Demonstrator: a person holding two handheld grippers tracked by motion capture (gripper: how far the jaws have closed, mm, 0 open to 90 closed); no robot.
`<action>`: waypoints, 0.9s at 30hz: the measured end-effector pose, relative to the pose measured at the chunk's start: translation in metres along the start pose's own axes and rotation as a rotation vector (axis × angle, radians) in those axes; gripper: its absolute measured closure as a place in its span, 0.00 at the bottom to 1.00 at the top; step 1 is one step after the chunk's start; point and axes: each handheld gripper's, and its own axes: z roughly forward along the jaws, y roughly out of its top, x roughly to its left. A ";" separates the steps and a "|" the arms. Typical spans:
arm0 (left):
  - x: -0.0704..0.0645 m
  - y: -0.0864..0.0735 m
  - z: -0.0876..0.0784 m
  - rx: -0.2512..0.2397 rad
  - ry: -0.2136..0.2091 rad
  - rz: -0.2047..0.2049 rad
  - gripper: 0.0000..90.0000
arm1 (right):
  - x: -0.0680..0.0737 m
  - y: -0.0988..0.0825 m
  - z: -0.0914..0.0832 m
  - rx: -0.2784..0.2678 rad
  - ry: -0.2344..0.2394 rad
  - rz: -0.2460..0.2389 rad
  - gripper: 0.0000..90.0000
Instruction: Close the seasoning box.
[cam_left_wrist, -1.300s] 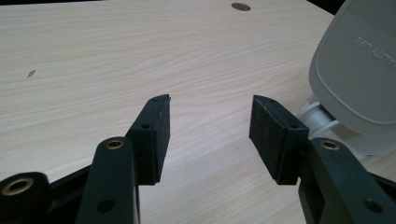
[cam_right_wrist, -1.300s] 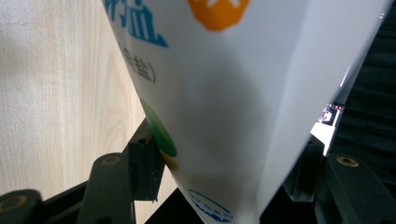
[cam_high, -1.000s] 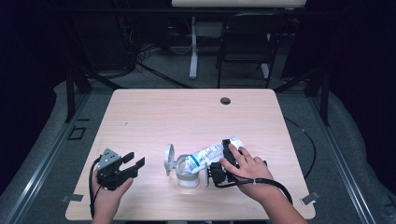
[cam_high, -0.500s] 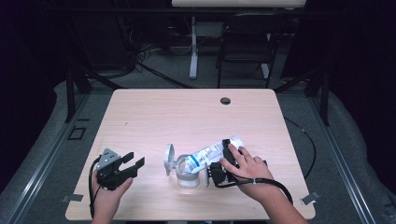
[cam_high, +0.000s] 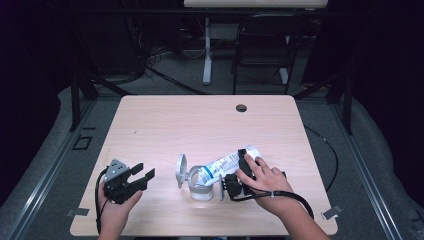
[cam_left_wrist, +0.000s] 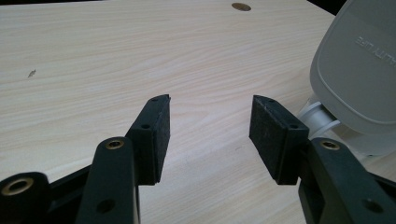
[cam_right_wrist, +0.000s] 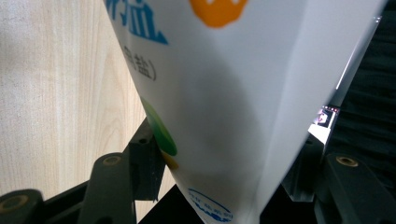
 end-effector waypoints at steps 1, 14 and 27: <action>0.000 0.000 0.000 0.001 0.000 -0.003 0.54 | 0.000 0.000 0.000 0.000 0.000 -0.002 0.47; 0.001 0.000 0.000 0.002 0.001 -0.003 0.54 | -0.001 0.000 -0.001 0.006 -0.007 -0.015 0.48; 0.000 0.000 0.000 0.002 0.001 -0.002 0.54 | -0.001 0.000 -0.001 0.003 -0.006 -0.014 0.48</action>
